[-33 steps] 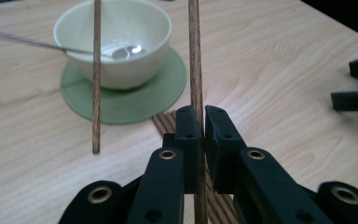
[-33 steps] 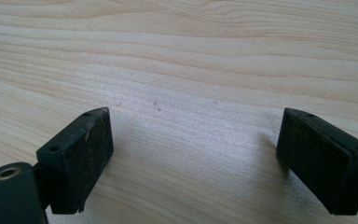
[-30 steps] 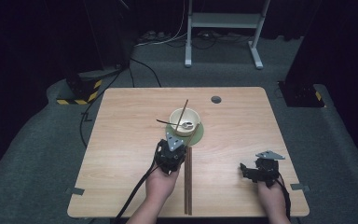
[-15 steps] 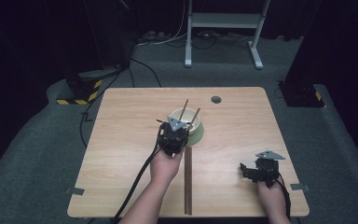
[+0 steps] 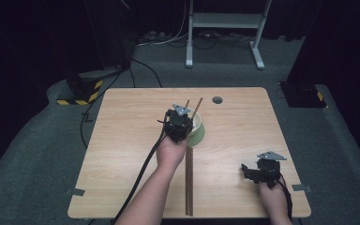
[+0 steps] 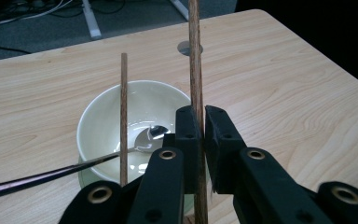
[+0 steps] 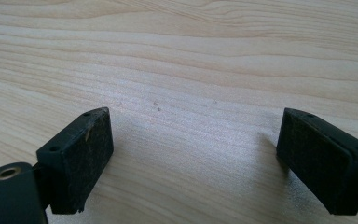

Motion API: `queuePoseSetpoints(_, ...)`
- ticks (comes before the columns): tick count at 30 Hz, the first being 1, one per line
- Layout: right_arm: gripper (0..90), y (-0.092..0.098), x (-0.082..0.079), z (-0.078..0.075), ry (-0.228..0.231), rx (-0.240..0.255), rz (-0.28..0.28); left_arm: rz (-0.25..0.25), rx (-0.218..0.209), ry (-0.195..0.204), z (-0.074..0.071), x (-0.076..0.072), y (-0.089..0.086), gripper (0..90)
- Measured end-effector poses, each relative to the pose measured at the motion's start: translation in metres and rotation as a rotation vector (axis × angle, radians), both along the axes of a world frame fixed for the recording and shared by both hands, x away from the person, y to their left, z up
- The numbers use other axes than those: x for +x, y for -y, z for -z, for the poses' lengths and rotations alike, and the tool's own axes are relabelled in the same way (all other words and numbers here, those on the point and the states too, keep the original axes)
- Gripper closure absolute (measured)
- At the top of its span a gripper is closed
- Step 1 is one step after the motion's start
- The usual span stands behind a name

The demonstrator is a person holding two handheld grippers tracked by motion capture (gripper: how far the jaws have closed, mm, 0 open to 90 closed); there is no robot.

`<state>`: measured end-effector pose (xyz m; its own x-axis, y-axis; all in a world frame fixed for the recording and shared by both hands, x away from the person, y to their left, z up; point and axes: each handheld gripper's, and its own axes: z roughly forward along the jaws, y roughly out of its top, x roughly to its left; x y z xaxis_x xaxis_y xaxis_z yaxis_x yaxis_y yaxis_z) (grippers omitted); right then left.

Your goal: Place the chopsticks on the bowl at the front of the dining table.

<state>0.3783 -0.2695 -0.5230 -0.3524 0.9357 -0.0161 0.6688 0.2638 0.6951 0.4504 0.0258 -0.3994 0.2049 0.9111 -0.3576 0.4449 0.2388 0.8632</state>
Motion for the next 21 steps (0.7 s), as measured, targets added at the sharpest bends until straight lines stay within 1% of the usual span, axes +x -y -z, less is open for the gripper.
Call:
queuePoseSetpoints(1, 10.5, 0.000, 0.000, 0.000, 0.000, 0.000, 0.000, 0.000, 0.000, 0.000, 0.000, 0.000, 0.000, 83.8)
queuePoseSetpoints(2, 10.5, 0.000, 0.000, 0.000, 0.000, -0.001, 0.001, -0.001, -0.002, 0.001, 0.000, 0.005, 0.001, 83.8)
queuePoseSetpoints(4, 10.5, 0.000, 0.000, 0.000, 0.002, -0.001, 0.002, -0.012, -0.004, -0.005, 0.001, 0.010, 0.002, 83.8)
queuePoseSetpoints(5, 10.5, 0.000, 0.000, 0.000, 0.002, -0.001, 0.002, -0.012, -0.004, -0.005, 0.001, 0.010, 0.002, 83.8)
queuePoseSetpoints(6, 10.5, 0.000, 0.000, 0.000, 0.001, -0.002, 0.001, -0.016, 0.004, -0.014, 0.002, 0.015, 0.002, 83.7)
queuePoseSetpoints(7, 10.5, 0.000, 0.000, 0.000, 0.001, -0.002, 0.001, -0.016, 0.004, -0.014, 0.002, 0.015, 0.002, 83.8)
queuePoseSetpoints(8, 10.5, 0.000, 0.000, 0.000, 0.000, 0.000, 0.000, -0.014, 0.014, -0.019, 0.002, 0.017, 0.002, 83.8)
queuePoseSetpoints(10, 10.5, 0.000, 0.000, 0.000, 0.001, 0.003, 0.003, -0.027, 0.007, -0.025, 0.004, 0.023, 0.005, 83.7)
queuePoseSetpoints(11, 10.5, -0.001, 0.000, 0.001, 0.015, 0.004, 0.009, -0.027, 0.020, -0.032, 0.005, 0.025, 0.005, 83.8)
queuePoseSetpoints(12, 10.5, -0.001, 0.000, 0.001, 0.013, 0.004, 0.009, -0.033, 0.021, -0.039, 0.006, 0.030, 0.007, 83.7)
queuePoseSetpoints(13, 10.5, -0.001, 0.000, 0.001, 0.013, 0.004, 0.009, -0.033, 0.021, -0.039, 0.006, 0.030, 0.007, 83.7)
queuePoseSetpoints(14, 10.5, -0.001, 0.000, 0.001, 0.013, 0.004, 0.009, -0.037, 0.028, -0.045, 0.008, 0.033, 0.008, 83.7)
queuePoseSetpoints(16, 10.5, -0.001, 0.000, 0.001, 0.014, 0.004, 0.008, -0.047, 0.028, -0.053, 0.010, 0.038, 0.009, 83.7)
queuePoseSetpoints(17, 10.5, -0.001, 0.000, 0.001, 0.013, 0.004, 0.009, -0.051, 0.039, -0.066, 0.013, 0.041, 0.010, 83.7)
queuePoseSetpoints(18, 10.5, -0.001, 0.000, 0.001, 0.013, 0.004, 0.009, -0.051, 0.039, -0.066, 0.013, 0.041, 0.010, 83.8)
queuePoseSetpoints(19, 10.5, -0.001, 0.000, 0.001, 0.014, 0.004, 0.009, -0.054, 0.028, -0.058, 0.015, 0.044, 0.011, 83.8)
queuePoseSetpoints(21, 10.5, -0.001, 0.000, 0.001, 0.008, 0.004, 0.004, -0.057, 0.039, -0.074, 0.018, 0.046, 0.011, 83.7)
